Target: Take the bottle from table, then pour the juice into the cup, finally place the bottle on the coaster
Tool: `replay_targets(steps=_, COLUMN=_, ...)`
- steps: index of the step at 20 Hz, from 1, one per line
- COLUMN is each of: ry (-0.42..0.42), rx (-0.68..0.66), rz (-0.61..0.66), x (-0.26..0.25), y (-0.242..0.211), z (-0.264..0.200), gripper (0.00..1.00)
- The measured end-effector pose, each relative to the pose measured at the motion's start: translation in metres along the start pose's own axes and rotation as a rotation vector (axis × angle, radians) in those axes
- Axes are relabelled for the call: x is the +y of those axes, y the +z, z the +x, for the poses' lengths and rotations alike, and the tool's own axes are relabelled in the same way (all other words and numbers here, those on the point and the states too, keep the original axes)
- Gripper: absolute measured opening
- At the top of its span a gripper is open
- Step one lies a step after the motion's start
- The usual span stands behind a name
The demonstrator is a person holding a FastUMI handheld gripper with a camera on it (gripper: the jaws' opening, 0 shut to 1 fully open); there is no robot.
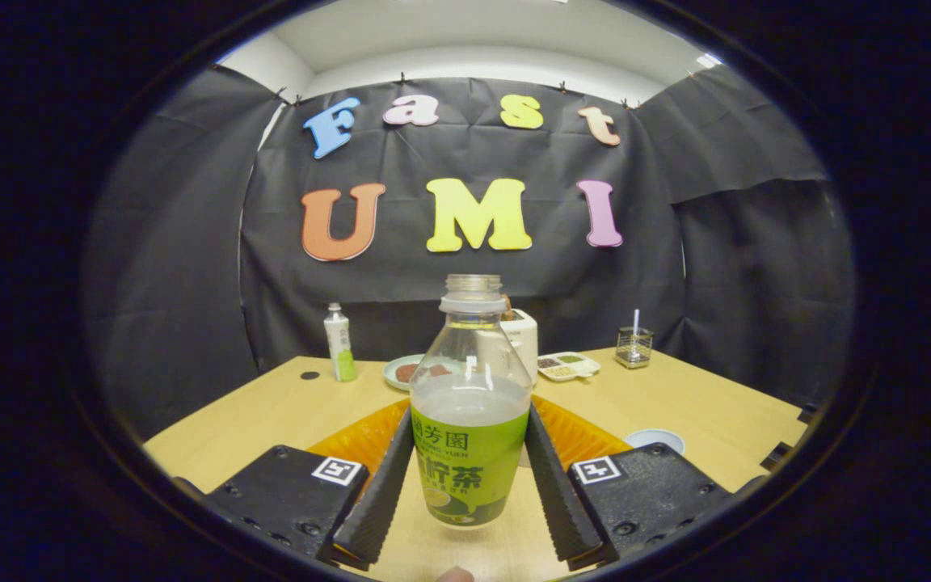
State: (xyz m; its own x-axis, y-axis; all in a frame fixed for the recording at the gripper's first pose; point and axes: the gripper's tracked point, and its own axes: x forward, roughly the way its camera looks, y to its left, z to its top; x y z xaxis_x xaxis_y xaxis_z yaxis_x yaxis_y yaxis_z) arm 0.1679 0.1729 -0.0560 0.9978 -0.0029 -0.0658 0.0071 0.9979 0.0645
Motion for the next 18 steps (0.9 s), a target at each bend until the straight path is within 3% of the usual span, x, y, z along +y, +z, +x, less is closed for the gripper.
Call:
replay_targets(steps=9, ry=0.043, rx=0.02, rz=0.172, x=-0.009, y=-0.002, z=-0.004, gripper=0.8)
replay_targets(steps=18, ry=0.129, rx=0.085, rz=0.6, x=-0.031, y=-0.031, z=0.011, gripper=0.79)
